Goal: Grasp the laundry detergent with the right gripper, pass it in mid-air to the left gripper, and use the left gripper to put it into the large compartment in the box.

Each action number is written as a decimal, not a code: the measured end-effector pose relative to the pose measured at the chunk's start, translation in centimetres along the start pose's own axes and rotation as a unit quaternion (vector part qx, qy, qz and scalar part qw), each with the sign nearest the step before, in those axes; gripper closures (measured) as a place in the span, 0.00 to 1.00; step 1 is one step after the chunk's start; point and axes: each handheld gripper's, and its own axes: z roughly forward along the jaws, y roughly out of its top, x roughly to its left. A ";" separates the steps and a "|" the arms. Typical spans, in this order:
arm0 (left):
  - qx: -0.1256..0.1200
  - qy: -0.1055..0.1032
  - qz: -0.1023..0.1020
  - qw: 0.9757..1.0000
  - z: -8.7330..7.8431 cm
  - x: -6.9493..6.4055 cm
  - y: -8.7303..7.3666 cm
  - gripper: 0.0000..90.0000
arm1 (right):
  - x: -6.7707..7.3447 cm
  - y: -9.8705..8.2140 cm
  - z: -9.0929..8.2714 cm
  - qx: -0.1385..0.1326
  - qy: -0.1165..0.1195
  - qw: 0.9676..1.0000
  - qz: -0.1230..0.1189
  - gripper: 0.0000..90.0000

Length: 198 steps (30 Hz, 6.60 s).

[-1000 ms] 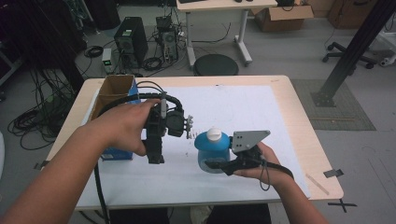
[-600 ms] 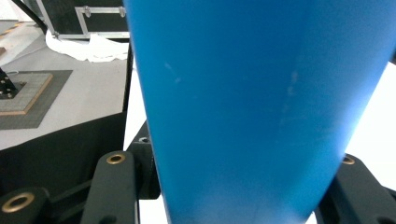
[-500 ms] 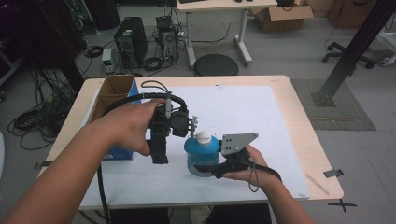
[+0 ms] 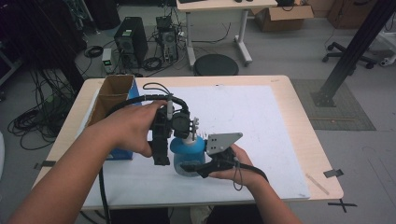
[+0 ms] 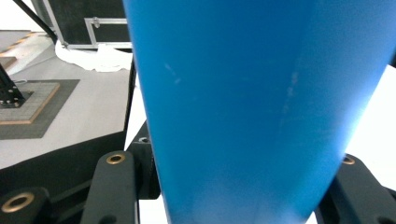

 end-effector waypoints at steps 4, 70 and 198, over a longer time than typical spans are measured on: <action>-0.003 -0.003 0.001 1.000 0.1 -0.1 -0.1 0.00 | 0.0 0.0 0.6 -0.006 0.004 1.000 0.003 0.50; -0.012 -0.002 -0.003 1.000 0.7 -0.5 0.1 0.12 | 0.2 1.7 4.3 -0.018 0.015 1.000 0.001 0.50; -0.038 0.050 -0.492 0.868 -10.1 7.0 -7.2 0.42 | -1.1 1.8 -10.8 -0.045 -0.054 0.996 0.060 0.00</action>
